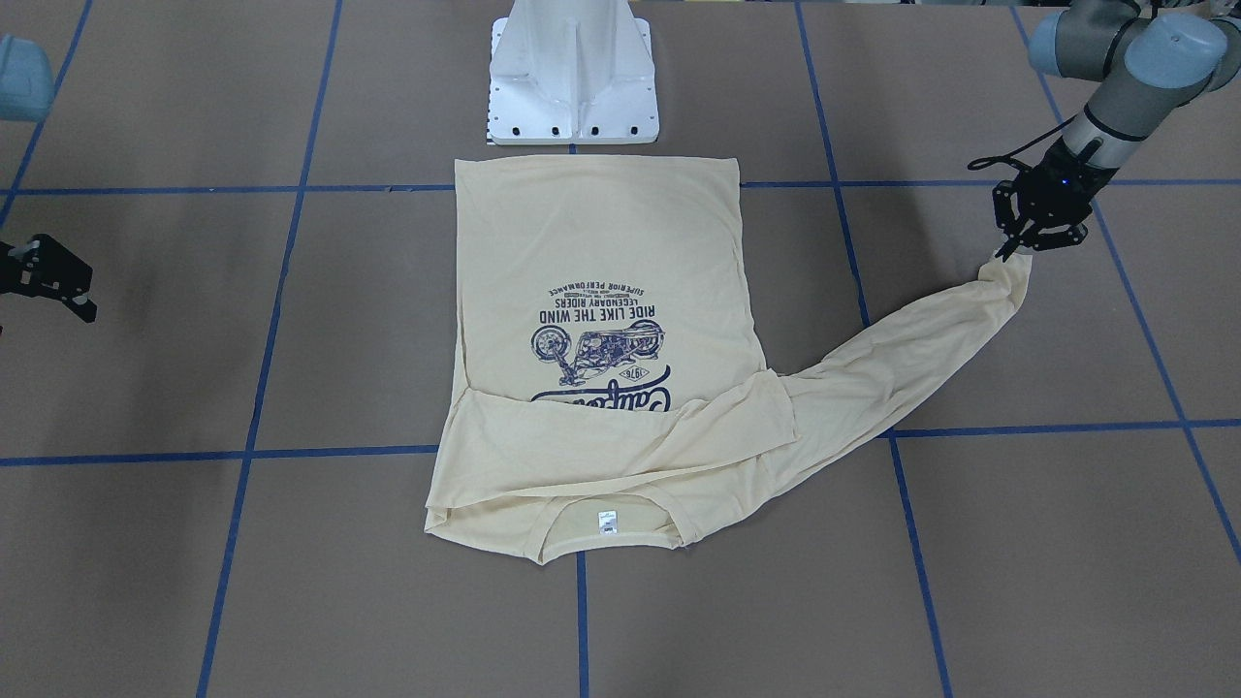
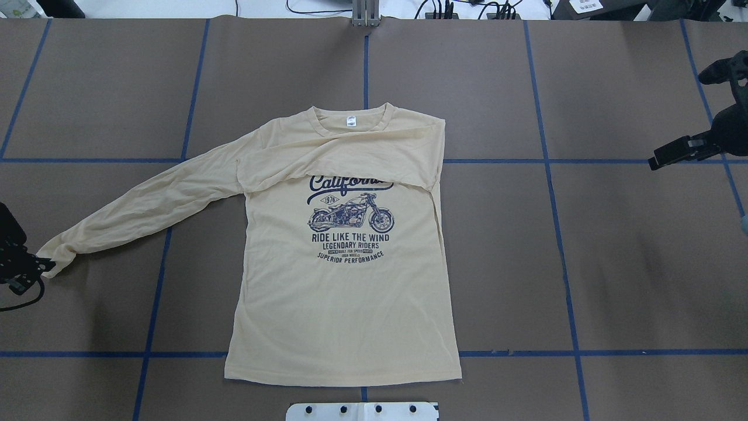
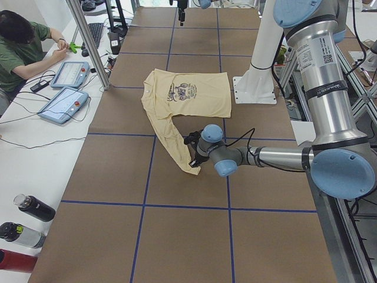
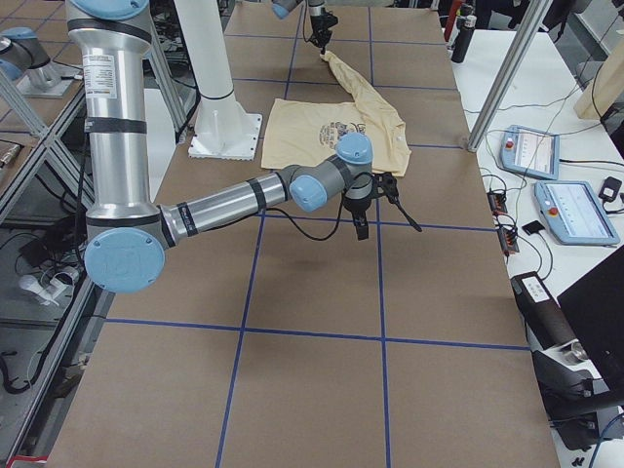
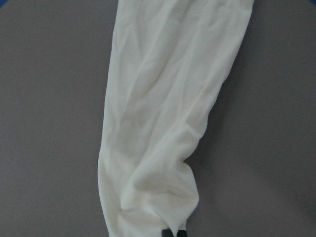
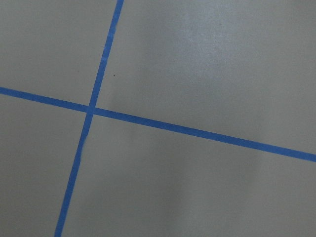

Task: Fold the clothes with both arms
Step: 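Grasp the other sleeve cuff with the left gripper, then fold the held sleeve across the shirt body with the left gripper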

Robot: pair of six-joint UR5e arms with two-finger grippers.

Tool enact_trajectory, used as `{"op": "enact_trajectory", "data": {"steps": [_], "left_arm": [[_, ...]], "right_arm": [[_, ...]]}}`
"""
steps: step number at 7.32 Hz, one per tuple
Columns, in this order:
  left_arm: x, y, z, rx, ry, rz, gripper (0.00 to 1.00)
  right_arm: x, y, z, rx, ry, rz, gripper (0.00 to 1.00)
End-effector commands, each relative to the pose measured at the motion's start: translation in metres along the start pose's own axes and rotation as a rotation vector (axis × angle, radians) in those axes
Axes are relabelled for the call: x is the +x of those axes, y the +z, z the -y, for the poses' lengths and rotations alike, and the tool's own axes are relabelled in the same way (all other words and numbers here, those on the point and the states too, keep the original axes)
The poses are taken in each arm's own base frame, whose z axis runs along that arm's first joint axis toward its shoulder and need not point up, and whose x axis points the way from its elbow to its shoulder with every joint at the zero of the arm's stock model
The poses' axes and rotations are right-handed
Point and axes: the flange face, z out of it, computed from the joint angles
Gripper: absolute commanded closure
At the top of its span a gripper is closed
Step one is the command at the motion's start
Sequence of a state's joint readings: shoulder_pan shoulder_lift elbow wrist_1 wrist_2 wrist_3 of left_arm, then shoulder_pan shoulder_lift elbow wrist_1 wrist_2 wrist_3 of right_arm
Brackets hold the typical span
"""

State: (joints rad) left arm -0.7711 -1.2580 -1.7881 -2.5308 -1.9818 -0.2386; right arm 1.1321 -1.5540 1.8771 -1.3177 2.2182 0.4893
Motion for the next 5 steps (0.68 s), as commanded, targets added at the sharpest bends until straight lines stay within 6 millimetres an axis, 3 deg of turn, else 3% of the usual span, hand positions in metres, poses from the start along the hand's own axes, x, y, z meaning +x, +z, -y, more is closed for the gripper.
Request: {"op": "enact_trajectory", "data": {"steps": [1, 2, 3, 5], "left_arm": [[0.003, -0.027, 0.065, 0.055, -0.021, 0.024, 1.0], [0.007, -0.037, 0.119, 0.056, -0.04, 0.042, 1.0], [0.023, -0.052, 0.17, 0.031, -0.052, 0.05, 1.0], [0.066, -0.087, 0.296, -0.014, -0.12, 0.057, 1.0]], "right_arm": [[0.0, 0.0, 0.0, 0.0, 0.0, 0.0, 0.0], [0.0, 0.0, 0.0, 0.0, 0.0, 0.0, 0.0], [-0.001, 0.0, 0.0, -0.001, -0.001, 0.001, 0.0], [-0.001, 0.0, 0.001, 0.001, -0.002, 0.0, 0.0]]}}
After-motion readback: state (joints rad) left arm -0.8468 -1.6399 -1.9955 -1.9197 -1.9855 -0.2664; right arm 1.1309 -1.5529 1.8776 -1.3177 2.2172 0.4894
